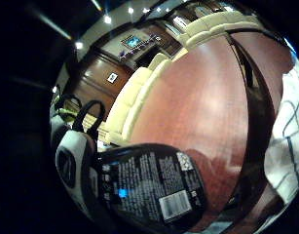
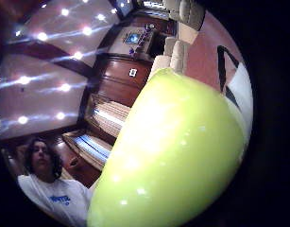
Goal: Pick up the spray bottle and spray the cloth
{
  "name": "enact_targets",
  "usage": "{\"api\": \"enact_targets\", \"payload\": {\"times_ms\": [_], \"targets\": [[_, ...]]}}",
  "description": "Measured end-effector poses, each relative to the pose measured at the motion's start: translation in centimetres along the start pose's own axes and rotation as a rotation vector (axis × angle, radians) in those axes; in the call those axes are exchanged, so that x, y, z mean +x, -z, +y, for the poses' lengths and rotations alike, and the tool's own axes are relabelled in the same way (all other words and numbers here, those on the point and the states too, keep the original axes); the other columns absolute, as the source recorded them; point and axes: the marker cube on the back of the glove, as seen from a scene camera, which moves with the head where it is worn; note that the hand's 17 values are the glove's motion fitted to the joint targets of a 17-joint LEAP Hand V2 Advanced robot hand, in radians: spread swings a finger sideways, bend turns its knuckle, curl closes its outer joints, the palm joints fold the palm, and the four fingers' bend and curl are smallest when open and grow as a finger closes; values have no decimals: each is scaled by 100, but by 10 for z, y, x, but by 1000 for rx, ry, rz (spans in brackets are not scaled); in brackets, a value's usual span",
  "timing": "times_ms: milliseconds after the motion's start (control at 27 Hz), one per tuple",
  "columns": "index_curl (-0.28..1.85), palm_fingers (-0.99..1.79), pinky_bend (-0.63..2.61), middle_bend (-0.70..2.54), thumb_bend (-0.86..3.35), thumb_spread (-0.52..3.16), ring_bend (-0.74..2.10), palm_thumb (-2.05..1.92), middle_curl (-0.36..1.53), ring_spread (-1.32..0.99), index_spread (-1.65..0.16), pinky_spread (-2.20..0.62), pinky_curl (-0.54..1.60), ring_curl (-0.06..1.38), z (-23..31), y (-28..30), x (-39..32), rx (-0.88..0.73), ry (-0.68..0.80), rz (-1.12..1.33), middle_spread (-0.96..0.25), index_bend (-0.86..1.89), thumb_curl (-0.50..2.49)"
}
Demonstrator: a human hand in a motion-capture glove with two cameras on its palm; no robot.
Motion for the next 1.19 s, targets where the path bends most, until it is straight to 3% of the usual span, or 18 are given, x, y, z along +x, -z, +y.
{"api": "enact_targets", "payload": {"times_ms": [593, 889, 1186], "targets": [[65, 129, 44, 65, -3, 22, 69, 96, 56, -23, -29, -30, 39, 50, 0, 0, 3, -222, -87, -91, -20, 29, 84], [62, 123, 43, 58, -7, 43, 69, 86, 55, -23, -29, -25, 38, 49, 7, -3, 6, -240, -166, -75, -20, 17, 78], [59, 105, 35, 53, -4, 71, 66, 79, 54, -19, -30, -16, 37, 48, 6, 7, 10, -235, -148, 12, -21, 13, 69]]}}
